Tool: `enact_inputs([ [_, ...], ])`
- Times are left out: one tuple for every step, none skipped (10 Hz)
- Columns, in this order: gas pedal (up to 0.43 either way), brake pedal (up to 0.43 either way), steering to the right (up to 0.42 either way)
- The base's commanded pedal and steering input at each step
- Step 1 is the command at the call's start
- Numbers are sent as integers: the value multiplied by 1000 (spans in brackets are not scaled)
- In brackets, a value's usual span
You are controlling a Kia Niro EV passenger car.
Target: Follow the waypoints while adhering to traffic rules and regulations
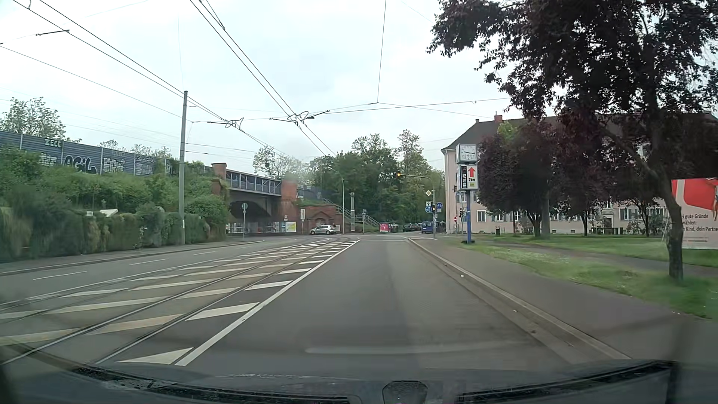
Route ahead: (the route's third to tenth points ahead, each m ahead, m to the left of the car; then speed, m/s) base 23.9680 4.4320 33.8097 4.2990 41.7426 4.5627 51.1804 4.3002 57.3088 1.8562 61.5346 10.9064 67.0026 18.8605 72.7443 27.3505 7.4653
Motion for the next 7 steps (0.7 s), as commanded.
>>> enact_inputs([
  [79,0,5],
  [79,0,5],
  [79,0,5],
  [79,0,5],
  [47,0,5],
  [0,0,5],
  [0,0,5],
])
